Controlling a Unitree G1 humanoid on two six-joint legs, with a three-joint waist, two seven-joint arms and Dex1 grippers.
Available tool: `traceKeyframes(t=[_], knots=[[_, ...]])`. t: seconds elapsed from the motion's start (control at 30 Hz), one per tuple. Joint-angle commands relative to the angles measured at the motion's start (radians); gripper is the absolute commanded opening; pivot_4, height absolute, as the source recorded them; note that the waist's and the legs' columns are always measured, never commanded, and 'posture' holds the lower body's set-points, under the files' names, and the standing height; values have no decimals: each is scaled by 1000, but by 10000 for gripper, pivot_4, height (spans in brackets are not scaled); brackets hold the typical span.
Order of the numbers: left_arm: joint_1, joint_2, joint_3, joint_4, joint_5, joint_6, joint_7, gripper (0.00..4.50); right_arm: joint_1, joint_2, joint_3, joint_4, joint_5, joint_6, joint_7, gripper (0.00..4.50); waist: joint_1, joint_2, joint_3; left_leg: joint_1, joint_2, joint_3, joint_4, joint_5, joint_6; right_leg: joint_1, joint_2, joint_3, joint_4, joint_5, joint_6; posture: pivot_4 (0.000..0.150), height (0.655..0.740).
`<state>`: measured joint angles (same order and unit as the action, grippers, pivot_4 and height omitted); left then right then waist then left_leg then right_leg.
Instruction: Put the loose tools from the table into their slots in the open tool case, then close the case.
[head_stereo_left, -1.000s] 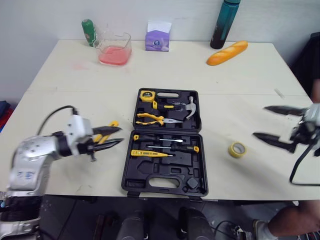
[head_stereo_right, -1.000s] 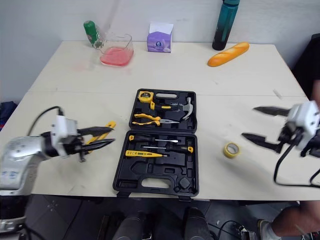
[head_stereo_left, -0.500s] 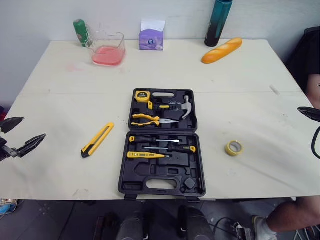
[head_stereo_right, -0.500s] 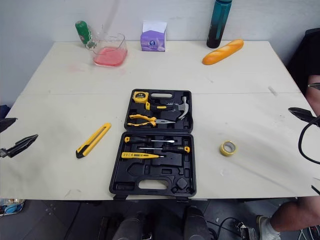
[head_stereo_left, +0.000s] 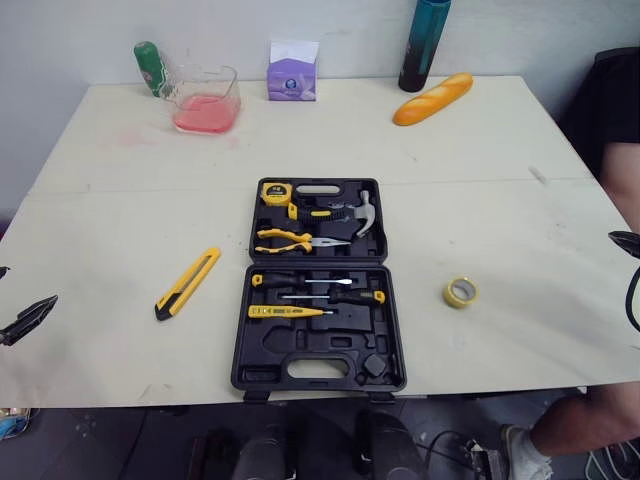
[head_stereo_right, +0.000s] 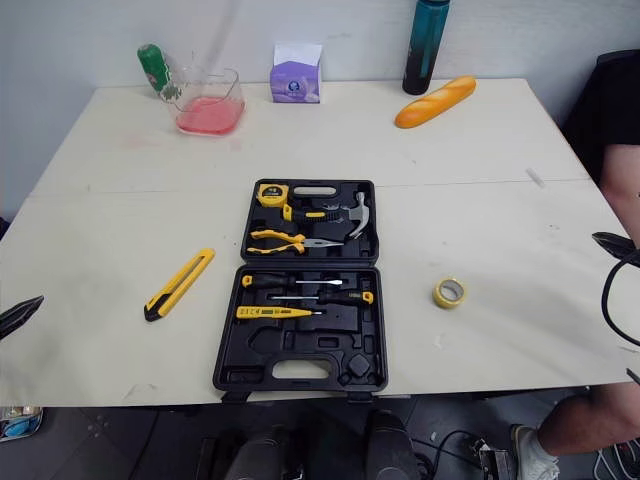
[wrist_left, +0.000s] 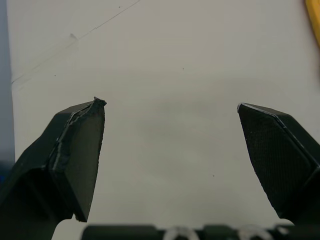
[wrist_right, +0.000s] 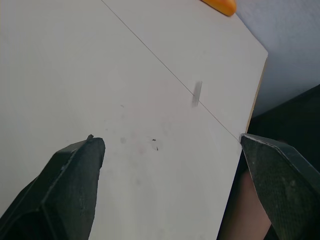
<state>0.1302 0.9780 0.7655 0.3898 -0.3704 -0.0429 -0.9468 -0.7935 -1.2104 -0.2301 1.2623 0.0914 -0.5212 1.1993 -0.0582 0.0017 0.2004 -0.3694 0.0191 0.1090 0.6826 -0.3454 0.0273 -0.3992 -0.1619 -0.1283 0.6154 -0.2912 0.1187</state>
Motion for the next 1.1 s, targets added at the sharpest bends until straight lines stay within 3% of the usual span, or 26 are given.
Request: traceKeyframes(t=[0.03, 0.13, 0.23, 0.33, 0.43, 0.57, 0.7, 0.83, 1.1], knots=[[5, -3, 10, -61, -17, 18, 11, 44530, 4, 28, -65, -11, 75, 1, 78, 45000, -1, 0, 0, 0, 0, 0, 0, 0, 0, 0, 0, 0, 0, 0, 0, 1500, 7400], [13, -11, 9, -126, -29, 71, 23, 44530, 0, 83, -103, -41, 135, 22, 159, 45000, -2, -1, 0, 0, 0, 0, 0, 0, 0, 0, 0, 0, 0, 0, 0, 1500, 7400], [44, -23, 15, -280, -118, 245, 18, 44530, -35, 174, -135, -116, 220, 121, 207, 45000, -1, 0, 0, 0, 0, 0, 0, 0, 0, 0, 0, 0, 1, 0, 0, 1500, 7400], [62, -22, 20, -418, -172, 428, 71, 44530, -5, 271, -127, -272, 282, 186, 262, 45000, 0, -1, 0, 1, 0, 0, 0, 0, 1, 0, 0, 1, 1, 0, 0, 1500, 7400], [83, 24, 23, -535, -194, 756, 192, 44530, 43, 380, -133, -455, 347, 240, 232, 45000, 6, 0, 0, 1, 0, -1, 1, 1, 0, 1, 0, 0, 3, 0, 0, 1500, 7400], [48, 29, 35, -601, -232, 851, 203, 44530, 126, 452, -115, -644, 380, 285, 211, 45000, 26, 0, 0, 0, -2, -3, 1, 1, 0, 1, 3, -1, 4, 0, 0, 1500, 7400], [30, 76, 2, -688, -290, 1058, 223, 44530, 223, 551, -72, -903, 481, 402, 205, 45000, 32, -2, -1, -1, -3, -5, 1, 2, 1, 2, 3, 1, 4, 0, 0, 1500, 7400], [13, 66, -33, -763, -310, 1125, 246, 44530, 291, 570, -33, -1055, 509, 462, 213, 45000, 32, -1, 0, -1, -3, -6, 1, 2, 0, 2, 3, 5, 4, 0, 0, 1500, 7400], [-140, 48, -276, -810, -252, 1101, 335, 44530, 383, 605, 62, -1260, 548, 481, 269, 45000, 34, -1, -1, 0, -1, -6, 1, 2, -2, 1, 9, 9, 4, 0, -1, 1500, 7400]])
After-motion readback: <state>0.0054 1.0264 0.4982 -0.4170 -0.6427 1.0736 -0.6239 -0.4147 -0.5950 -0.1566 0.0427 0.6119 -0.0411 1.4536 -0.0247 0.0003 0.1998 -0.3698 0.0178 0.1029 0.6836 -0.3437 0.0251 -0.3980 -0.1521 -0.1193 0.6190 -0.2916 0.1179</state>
